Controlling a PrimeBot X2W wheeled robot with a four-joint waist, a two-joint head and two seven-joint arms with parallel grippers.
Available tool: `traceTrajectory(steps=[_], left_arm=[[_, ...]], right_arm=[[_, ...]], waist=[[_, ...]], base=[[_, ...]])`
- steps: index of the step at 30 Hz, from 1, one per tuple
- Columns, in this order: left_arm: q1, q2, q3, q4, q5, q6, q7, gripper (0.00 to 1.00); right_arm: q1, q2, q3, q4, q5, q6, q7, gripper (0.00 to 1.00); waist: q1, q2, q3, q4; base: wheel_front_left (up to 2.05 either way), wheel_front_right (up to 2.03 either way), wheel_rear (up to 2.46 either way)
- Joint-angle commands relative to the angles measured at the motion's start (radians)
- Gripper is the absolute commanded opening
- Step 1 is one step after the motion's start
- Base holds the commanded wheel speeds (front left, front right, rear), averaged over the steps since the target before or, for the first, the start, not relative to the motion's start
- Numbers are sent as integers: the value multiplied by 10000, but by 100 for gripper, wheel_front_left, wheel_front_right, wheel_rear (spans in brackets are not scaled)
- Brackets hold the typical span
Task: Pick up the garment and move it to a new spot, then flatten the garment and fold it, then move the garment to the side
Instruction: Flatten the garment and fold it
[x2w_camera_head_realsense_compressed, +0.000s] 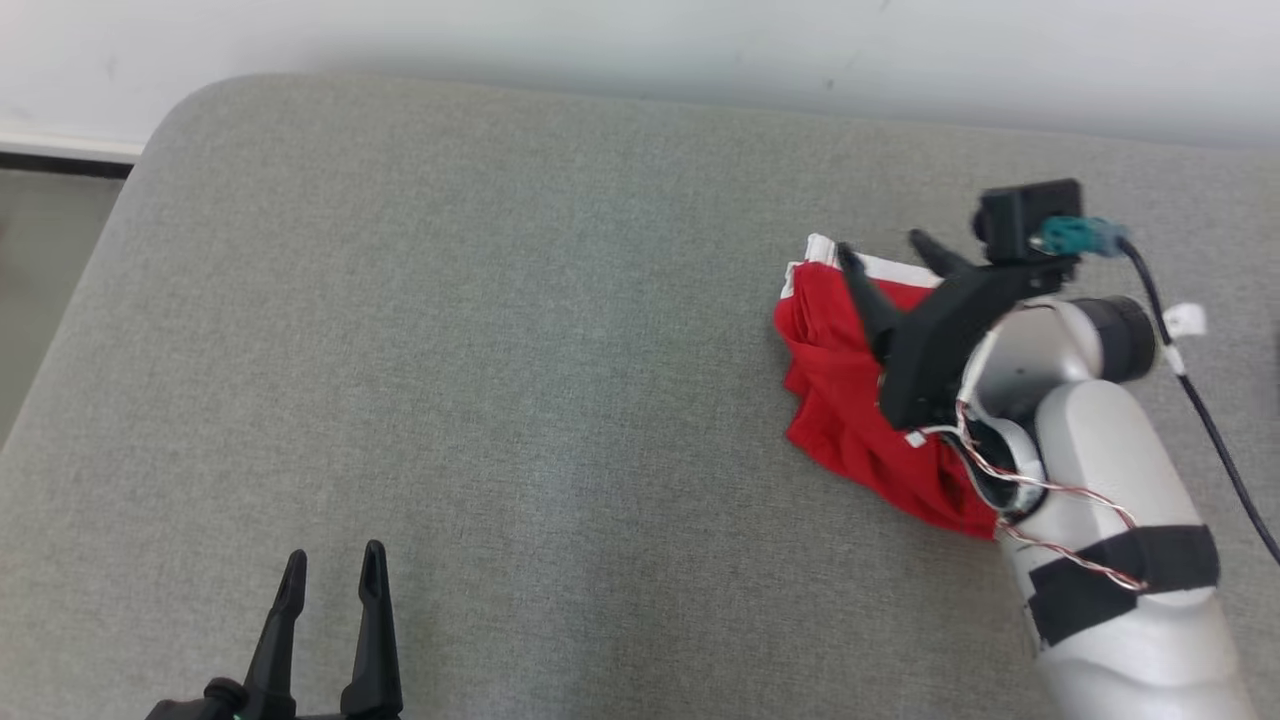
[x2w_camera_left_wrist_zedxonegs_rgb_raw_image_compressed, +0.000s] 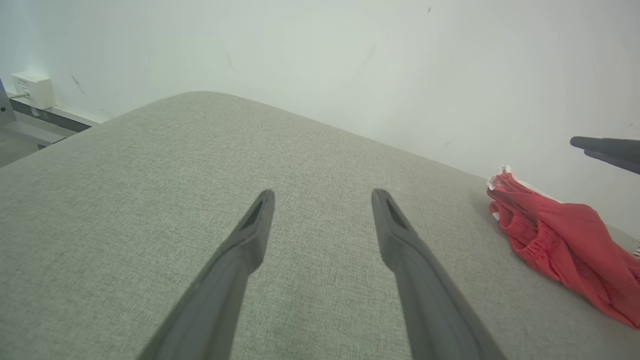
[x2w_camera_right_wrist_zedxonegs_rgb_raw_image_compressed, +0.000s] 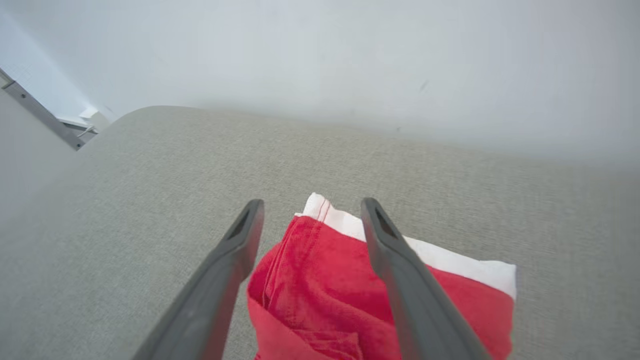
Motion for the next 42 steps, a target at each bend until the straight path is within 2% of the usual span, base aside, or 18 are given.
traceTrajectory(steps=[1, 10, 11, 12, 13, 14, 22, 29, 42], left_arm=[[151, -18, 23, -17, -75, 10, -30, 100], [357, -15, -27, 18, -19, 10, -30, 100], [360, -17, -49, 6, -17, 10, -30, 100], [365, -19, -88, 0, 2, 10, -30, 100], [365, -19, -134, -4, 26, 10, -30, 100], [355, -16, -155, -17, 43, 10, -30, 100], [163, -17, -279, 25, 261, 10, -30, 100], [179, -16, -298, 250, 379, 10, -30, 100], [152, -16, -182, 590, 387, 9, -30, 100]], right_arm=[[249, -57, -176, -59, -208, -3, -237, 100], [1637, -611, -1510, 176, -1551, -3, -1721, 98], [1732, -621, -1628, 283, -1626, -3, -1815, 78], [1798, -637, -1675, 376, -1729, -3, -1924, 41], [1850, -624, -1664, 469, -1802, -3, -2031, 23], [1906, -602, -1609, 546, -1885, -3, -2118, 0], [1455, -596, -946, 1536, -2202, -3, -2605, 0], [1287, -446, 75, 2238, -2239, -3, -2714, 0], [1908, -93, 2626, 1812, -1416, -3, -2680, 0]], waist=[[0, 0, -166, -147], [0, 0, -603, -374], [0, 0, -601, -373], [0, 0, -589, -367], [0, 0, -563, -354], [0, 0, -534, -341], [0, 0, -166, -82], [0, 0, -122, 75], [0, 0, -184, -152]], base=[[0, 0, 0], [0, 0, 0], [0, 0, 0], [0, 0, 0], [0, 0, 0], [0, 0, 0], [0, 0, 0], [0, 0, 0], [0, 0, 0]])
